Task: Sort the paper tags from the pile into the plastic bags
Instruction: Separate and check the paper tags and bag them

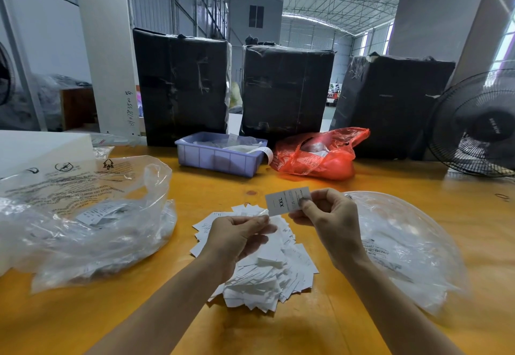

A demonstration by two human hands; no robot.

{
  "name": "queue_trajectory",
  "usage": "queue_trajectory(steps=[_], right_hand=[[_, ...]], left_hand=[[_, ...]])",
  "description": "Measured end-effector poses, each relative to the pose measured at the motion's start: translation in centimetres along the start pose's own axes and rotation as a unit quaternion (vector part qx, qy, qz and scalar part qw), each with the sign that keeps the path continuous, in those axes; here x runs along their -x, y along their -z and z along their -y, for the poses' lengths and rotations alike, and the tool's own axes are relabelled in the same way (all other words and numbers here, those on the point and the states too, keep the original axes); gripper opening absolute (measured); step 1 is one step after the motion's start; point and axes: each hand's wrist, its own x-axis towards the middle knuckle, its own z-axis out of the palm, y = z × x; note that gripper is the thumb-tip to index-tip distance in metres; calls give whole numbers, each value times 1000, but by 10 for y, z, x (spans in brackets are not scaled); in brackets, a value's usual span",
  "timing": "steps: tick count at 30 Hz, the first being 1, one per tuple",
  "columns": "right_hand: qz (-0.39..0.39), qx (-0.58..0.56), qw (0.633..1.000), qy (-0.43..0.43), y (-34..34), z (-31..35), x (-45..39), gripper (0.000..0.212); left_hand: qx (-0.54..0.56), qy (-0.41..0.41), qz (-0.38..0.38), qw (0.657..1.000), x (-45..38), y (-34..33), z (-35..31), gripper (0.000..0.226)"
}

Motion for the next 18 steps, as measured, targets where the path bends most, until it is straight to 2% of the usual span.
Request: queue_trajectory(steps=[12,18], right_hand=[[-35,9,999,2,1,1,0,8],[-27,8,1000,-10,0,3,0,9]], left_hand=[[-6,-18,-20,1000,0,2,-2,6],[-11,-29,-20,999,1,2,-2,6]])
